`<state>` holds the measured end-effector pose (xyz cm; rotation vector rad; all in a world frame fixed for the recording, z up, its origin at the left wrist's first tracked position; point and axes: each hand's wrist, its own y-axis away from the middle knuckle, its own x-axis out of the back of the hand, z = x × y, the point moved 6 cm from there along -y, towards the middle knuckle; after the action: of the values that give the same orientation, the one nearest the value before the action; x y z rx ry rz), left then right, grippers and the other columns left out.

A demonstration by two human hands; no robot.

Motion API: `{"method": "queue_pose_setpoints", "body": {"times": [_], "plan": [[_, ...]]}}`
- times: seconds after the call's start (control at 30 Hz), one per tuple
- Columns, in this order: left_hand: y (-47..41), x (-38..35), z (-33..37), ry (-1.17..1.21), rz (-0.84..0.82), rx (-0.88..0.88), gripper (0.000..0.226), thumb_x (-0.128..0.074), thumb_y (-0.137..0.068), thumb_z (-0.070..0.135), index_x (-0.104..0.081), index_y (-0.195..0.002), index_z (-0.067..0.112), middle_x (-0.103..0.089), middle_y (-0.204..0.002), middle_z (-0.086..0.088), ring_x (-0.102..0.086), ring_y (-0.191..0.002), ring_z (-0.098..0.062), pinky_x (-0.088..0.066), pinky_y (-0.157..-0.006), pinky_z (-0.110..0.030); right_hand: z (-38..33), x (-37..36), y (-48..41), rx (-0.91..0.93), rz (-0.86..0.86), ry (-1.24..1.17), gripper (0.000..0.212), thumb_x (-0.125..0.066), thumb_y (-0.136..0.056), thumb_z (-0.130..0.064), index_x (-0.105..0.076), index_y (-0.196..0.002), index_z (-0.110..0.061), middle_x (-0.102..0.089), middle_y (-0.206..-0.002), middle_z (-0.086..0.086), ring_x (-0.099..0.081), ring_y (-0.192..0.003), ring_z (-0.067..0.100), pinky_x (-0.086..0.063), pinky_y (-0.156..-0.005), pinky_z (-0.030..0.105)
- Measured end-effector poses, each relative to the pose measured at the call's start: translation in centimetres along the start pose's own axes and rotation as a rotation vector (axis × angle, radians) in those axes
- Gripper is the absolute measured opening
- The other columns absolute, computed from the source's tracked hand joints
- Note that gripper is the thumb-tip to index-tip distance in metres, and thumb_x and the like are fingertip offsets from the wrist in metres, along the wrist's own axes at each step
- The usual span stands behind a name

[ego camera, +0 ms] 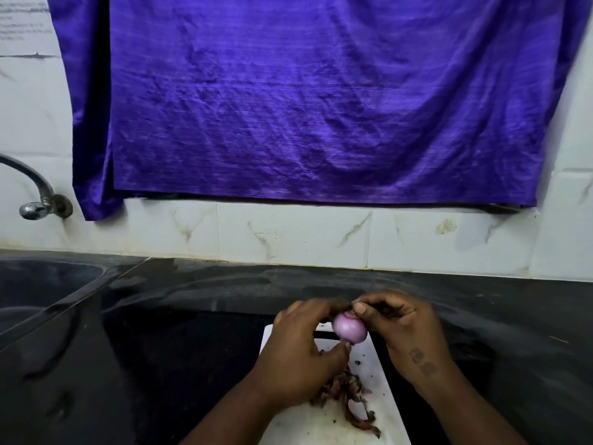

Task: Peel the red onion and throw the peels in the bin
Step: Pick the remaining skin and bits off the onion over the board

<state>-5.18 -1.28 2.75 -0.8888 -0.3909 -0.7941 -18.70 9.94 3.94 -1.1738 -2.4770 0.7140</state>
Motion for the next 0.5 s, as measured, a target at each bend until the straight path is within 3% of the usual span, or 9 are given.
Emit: {"method": "queue_pose_setpoints", "body": {"times": [0.07,0.2,0.3,0.37,0.43,0.5], "plan": [[-0.1,0.1,0.0,0.031,0.015,0.008,0.041,-0.069,-0.086,0.051,-0.061,-0.126,0.047,-0.063,-0.123,0.033,-0.054,-0.120,0.005,-0.043,-0.108,-0.039,-0.4,-0.1,0.1,0.056,-0.018,0.020,0.022,-0.078,-0.079,0.002,-0.081,-0.078,-0.019,-0.076,-0.085,0.010,-0.073,-0.085,0.030,-0.059,-0.079,0.043],[-0.2,0.3,-0.5,0.047,0.050,0.052,0.045,-0.072,-0.078,0.065,-0.064,-0.120,0.050,-0.066,-0.118,0.035,-0.057,-0.115,0.005,-0.049,-0.101,-0.039,-1.0,-0.9,0.3,0.113,-0.067,0.095,0.018,-0.078,-0.079,0.002,-0.082,-0.080,-0.016,-0.075,-0.085,0.003,-0.072,-0.082,0.017,-0.057,-0.074,0.026],[-0.3,0.4,-0.5,0.103,0.071,0.070,0.042,-0.083,-0.077,0.053,-0.069,-0.116,0.048,-0.069,-0.114,0.032,-0.058,-0.113,0.005,-0.052,-0.097,-0.035,-0.9,-0.6,0.3,0.048,-0.014,0.003,0.008,-0.075,-0.082,-0.017,-0.082,-0.082,-0.019,-0.077,-0.087,0.005,-0.075,-0.085,0.021,-0.060,-0.077,0.035],[-0.3,0.5,-0.6,0.165,0.088,0.086,0.039,-0.088,-0.077,0.043,-0.072,-0.112,0.048,-0.071,-0.112,0.030,-0.060,-0.112,0.005,-0.054,-0.094,-0.029,-0.3,0.3,-0.1,-0.035,0.091,-0.008,0.011,-0.075,-0.084,-0.024,-0.078,-0.074,-0.020,-0.077,-0.078,0.001,-0.073,-0.077,0.016,-0.057,-0.074,0.033],[-0.3,0.5,-0.7,0.251,0.082,0.111,0.040,-0.090,-0.077,0.037,-0.072,-0.109,0.052,-0.071,-0.113,0.029,-0.064,-0.111,0.005,-0.056,-0.092,-0.027,0.4,1.3,-0.4,-0.077,0.201,0.023,0.025,-0.080,-0.083,-0.013,-0.067,-0.063,-0.017,-0.067,-0.063,-0.003,-0.062,-0.064,0.013,-0.050,-0.067,0.029],[-0.4,0.3,-0.8,0.324,0.067,0.138,0.039,-0.090,-0.078,0.035,-0.073,-0.110,0.049,-0.073,-0.114,0.023,-0.066,-0.112,0.001,-0.058,-0.094,-0.032,0.7,1.9,-0.6,-0.109,0.251,-0.010,0.028,-0.078,-0.080,0.005,-0.066,-0.073,-0.019,-0.066,-0.070,-0.001,-0.060,-0.067,0.016,-0.049,-0.066,0.029]]}}
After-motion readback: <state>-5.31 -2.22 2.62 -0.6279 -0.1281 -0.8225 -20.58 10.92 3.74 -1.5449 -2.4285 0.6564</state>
